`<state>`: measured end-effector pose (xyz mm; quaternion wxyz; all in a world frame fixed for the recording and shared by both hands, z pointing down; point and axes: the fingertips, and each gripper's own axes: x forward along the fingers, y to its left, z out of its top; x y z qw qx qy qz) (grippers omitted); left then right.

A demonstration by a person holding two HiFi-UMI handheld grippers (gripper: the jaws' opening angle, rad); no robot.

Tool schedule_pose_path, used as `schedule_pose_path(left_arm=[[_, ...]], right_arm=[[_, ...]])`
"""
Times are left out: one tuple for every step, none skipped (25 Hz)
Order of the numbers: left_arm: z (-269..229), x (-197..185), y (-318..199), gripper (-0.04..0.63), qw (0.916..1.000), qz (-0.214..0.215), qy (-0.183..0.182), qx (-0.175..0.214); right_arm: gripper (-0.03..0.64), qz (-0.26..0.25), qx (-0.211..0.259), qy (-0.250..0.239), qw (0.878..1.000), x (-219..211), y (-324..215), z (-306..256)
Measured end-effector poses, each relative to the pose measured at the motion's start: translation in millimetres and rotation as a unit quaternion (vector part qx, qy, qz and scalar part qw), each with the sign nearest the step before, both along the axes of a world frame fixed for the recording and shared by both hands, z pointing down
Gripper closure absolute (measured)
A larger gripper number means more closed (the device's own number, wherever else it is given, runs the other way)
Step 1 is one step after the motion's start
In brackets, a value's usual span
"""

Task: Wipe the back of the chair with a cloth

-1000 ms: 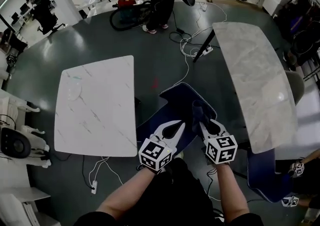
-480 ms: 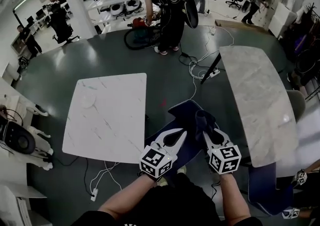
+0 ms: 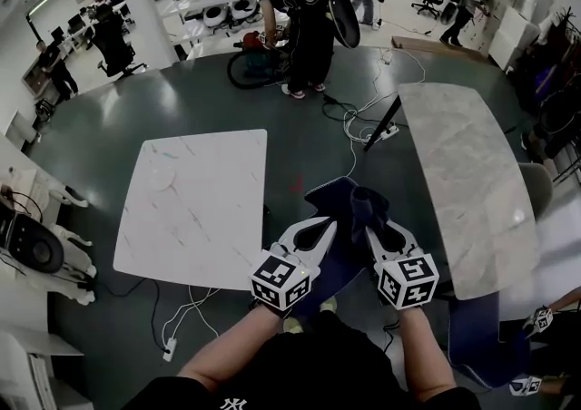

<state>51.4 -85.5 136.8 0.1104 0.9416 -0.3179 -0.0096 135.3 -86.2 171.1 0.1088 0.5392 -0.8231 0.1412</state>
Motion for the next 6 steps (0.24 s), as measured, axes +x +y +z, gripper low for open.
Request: schedule_pose_path(left_arm=[[-0.6, 1.2, 0.1, 0.588, 1.0000, 0.000, 0.001, 0.000], [-1.0, 2.2, 0.1, 0.588, 1.0000, 0.001, 0.002, 0.000], [-1.5, 3.1, 0.2, 0.588, 1.0000, 0.002, 0.003, 0.000], [-1.9, 3.8, 0.2, 0.588, 1.0000, 0.002, 0.003, 0.000], [-2.2, 4.5, 0.2, 0.588, 1.0000, 0.002, 0.003, 0.000], [-2.5, 5.2, 0.2, 0.588, 1.0000, 0.003, 0.004, 0.000]], right_arm=[[0.543, 0.000, 0.000, 0.001, 1.000, 0.4, 0.4, -0.5], [0.543, 0.000, 0.001, 0.001, 1.000, 0.7, 0.7, -0.9], [0.543, -0.001, 0.001, 0.002, 1.000, 0.9, 0.7, -1.2], [0.543, -0.001, 0.001, 0.003, 1.000, 1.0, 0.6, -1.4], [0.543, -0.001, 0.001, 0.004, 1.000, 1.2, 0.4, -1.7], [0.543, -0.001, 0.001, 0.004, 1.000, 1.4, 0.3, -1.9]])
